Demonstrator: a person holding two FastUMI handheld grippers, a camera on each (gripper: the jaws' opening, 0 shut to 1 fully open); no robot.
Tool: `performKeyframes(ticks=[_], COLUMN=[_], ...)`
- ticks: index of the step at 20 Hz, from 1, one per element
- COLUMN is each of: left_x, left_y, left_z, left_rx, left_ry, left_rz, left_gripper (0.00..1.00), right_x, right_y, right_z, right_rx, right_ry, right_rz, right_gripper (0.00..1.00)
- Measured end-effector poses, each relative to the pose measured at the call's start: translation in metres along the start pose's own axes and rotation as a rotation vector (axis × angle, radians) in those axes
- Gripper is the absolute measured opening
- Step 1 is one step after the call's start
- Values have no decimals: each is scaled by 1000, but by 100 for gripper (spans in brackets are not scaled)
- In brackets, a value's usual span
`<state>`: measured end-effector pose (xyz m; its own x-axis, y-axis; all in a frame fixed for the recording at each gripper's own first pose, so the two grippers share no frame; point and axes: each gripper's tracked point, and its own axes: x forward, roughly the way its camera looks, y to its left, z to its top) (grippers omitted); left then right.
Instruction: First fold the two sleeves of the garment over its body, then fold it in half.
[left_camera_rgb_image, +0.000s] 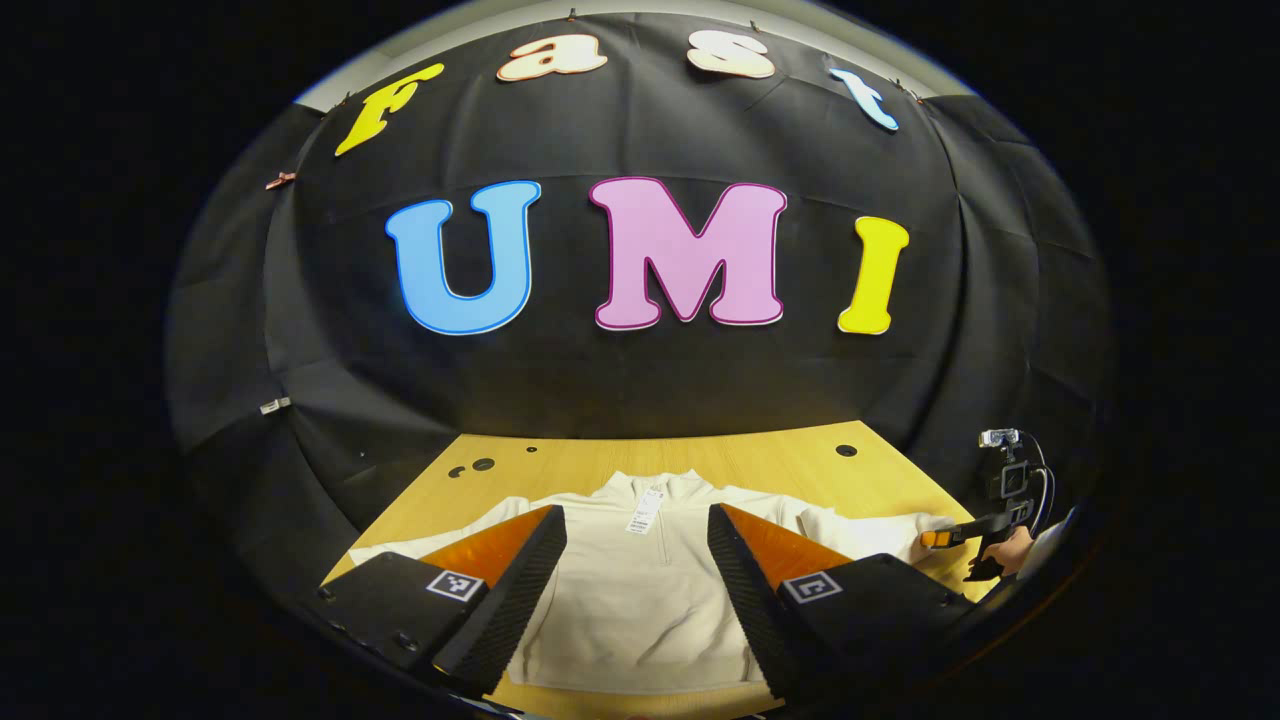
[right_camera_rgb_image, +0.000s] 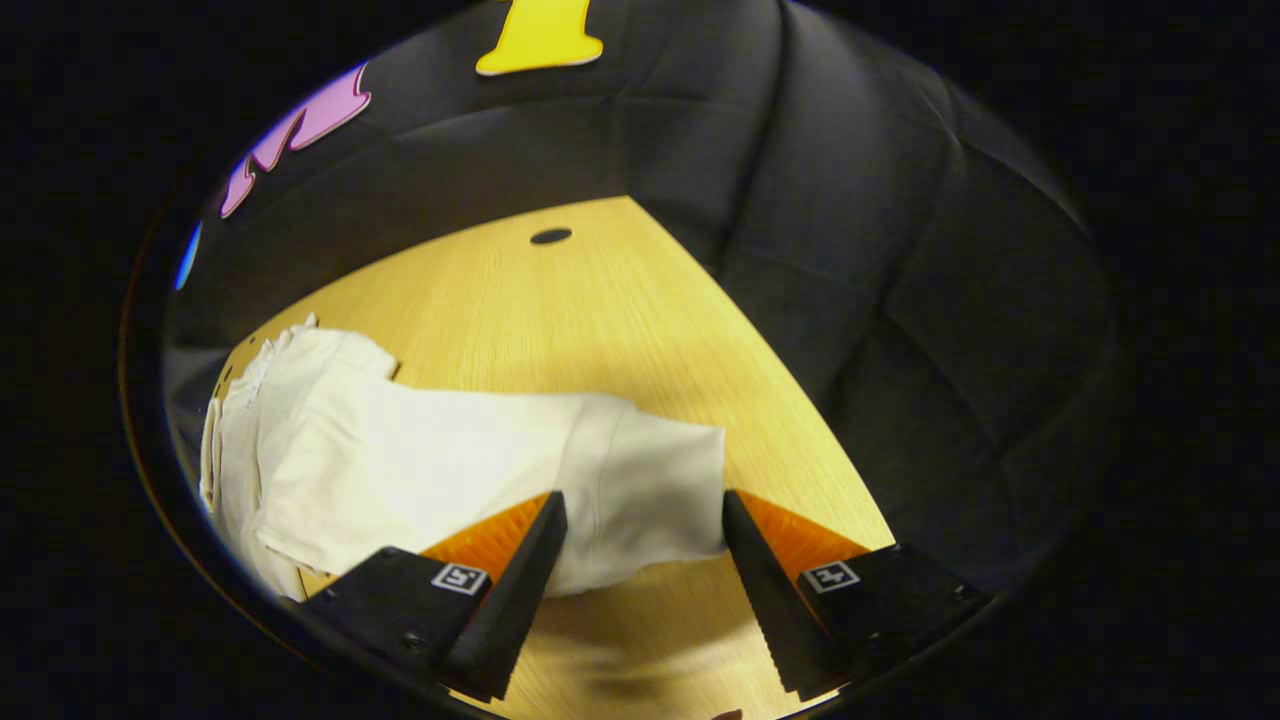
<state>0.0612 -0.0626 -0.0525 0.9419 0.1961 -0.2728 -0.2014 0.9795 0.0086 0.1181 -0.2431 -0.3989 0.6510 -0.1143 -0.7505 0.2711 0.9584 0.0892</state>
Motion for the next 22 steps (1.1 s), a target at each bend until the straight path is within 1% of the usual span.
performKeyframes(ticks=[1,2,3,4,5,7,8,11,15,19,22], left_x=[0,0,0,-1,-1,-3,-3,-2,2,7,9], left_y=[0,0,1,1,3,4,6,13,33,60,79], left_z=[1,0,1,1,1,0,-1,-1,-1,-2,-4], left_rx=[6,8,8,9,10,11,16,39,23,25,11], left_ry=[0,1,3,2,3,4,2,-8,-21,-41,-54], left_rz=[4,5,4,3,2,-13,-23,-66,-126,-167,-195], left_gripper=[93,92,92,91,91,91,91,92,91,91,91], right_x=[-2,-3,-2,-2,-3,-6,-12,-31,-88,-143,-179], right_y=[2,3,6,5,10,12,11,1,6,32,72], right_z=[4,0,4,2,2,0,-2,-4,-10,-15,-8], right_rx=[-6,-12,-17,-18,-17,32,69,109,128,109,106], right_ry=[-36,-23,-40,-32,-33,-5,7,-29,-92,-146,-190], right_rz=[0,5,12,5,19,30,35,-16,-56,-85,-54], right_gripper=[95,99,95,76,58,22,18,17,17,17,17])
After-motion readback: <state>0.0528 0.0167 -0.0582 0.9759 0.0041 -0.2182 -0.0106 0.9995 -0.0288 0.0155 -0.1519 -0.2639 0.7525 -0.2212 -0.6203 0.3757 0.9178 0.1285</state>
